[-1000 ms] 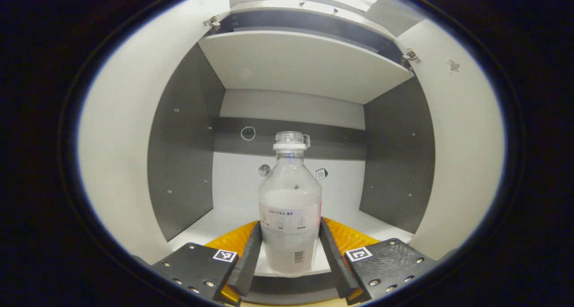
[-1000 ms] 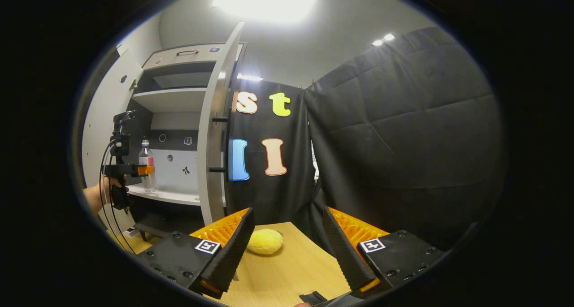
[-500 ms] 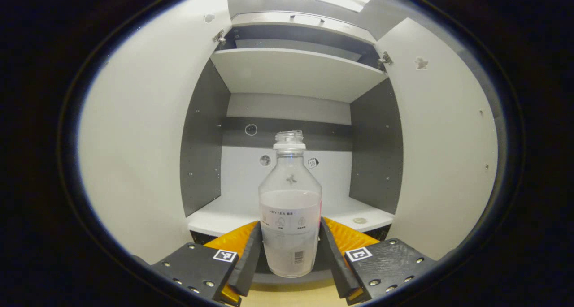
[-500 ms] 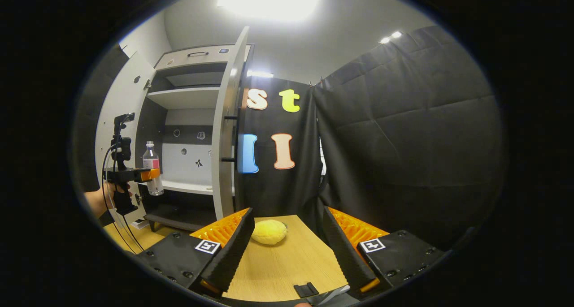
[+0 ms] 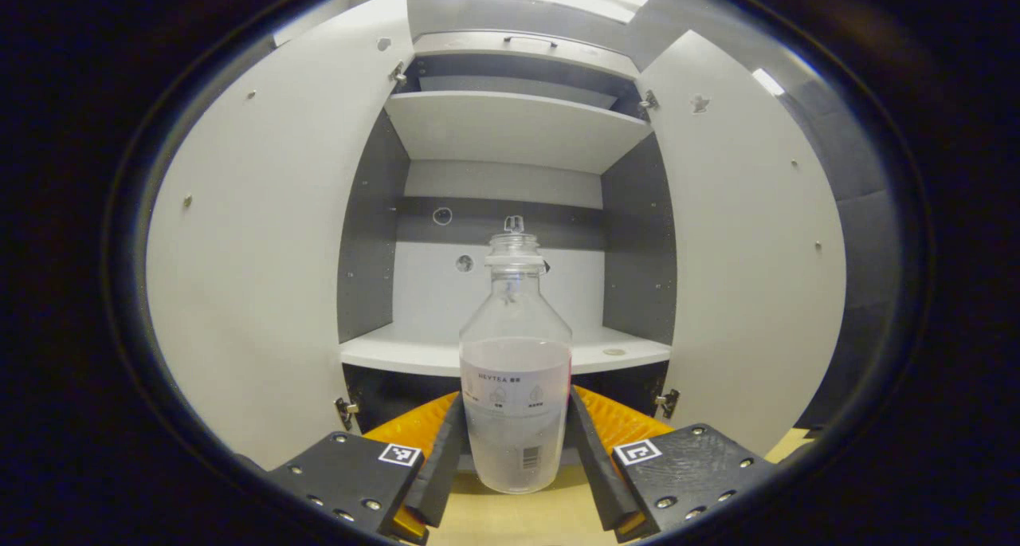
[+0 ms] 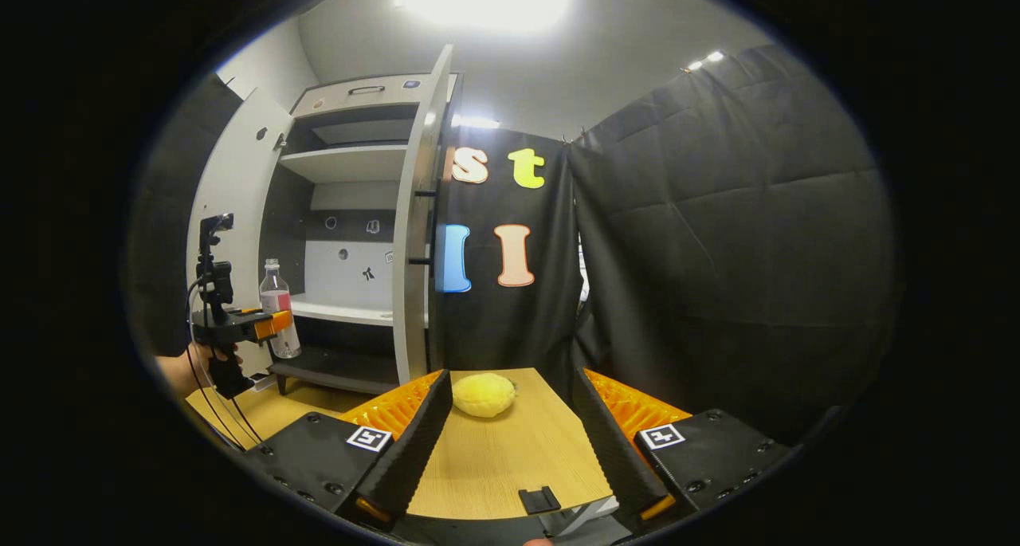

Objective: Grasp the bottle in the cabinet with the left hand and place it on the coaster, then close the right door with the right hand and the left door with the left hand.

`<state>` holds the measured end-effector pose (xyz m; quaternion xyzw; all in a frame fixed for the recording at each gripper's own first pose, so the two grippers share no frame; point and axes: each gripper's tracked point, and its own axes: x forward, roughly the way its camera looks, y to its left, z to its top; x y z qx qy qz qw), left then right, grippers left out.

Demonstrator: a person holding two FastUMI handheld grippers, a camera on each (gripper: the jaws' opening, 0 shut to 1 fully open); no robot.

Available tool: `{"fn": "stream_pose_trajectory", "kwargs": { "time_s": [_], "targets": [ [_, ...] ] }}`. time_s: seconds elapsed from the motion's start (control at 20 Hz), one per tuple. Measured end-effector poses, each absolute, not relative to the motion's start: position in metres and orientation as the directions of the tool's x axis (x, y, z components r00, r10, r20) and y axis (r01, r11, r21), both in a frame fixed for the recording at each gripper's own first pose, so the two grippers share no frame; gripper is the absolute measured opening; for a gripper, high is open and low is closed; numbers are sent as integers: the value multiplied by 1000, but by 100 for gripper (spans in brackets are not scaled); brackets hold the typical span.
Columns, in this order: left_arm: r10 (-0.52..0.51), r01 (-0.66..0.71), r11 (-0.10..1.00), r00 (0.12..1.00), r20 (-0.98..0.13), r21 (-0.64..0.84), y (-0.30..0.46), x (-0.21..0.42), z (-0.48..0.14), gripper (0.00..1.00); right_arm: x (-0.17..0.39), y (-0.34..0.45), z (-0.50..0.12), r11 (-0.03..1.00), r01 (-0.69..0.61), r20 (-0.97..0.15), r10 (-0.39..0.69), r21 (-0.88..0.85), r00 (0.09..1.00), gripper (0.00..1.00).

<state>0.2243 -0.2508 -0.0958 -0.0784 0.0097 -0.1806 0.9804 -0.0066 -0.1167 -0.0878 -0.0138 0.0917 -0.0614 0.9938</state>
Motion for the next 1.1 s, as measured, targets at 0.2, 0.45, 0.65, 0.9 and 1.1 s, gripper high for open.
{"fn": "stream_pose_trajectory", "kwargs": {
  "time_s": [0.2, 0.45, 0.65, 0.9, 1.1],
  "targets": [
    [-360, 352, 920, 933, -15, -171, -253, 204, -130, 72, -12, -107, -94, 994, 96, -198, -103, -45, 975, 97],
    [-367, 351, 916, 929, -54, -192, -257, 182, -171, 72, -15, -96, -101, 995, 57, -217, -72, -76, 974, 97],
    [-371, 350, 916, 925, -79, -199, -260, 170, -201, 72, -19, -87, -107, 997, 41, -233, -56, -68, 971, 97],
    [-378, 351, 916, 918, -123, -197, -266, 153, -244, 72, -23, -81, -119, 997, 23, -268, -43, -76, 962, 97],
    [-390, 356, 914, 902, -185, -195, -278, 138, -286, 72, -26, -75, -129, 996, 3, -297, -29, -85, 955, 97]
  ]
}}
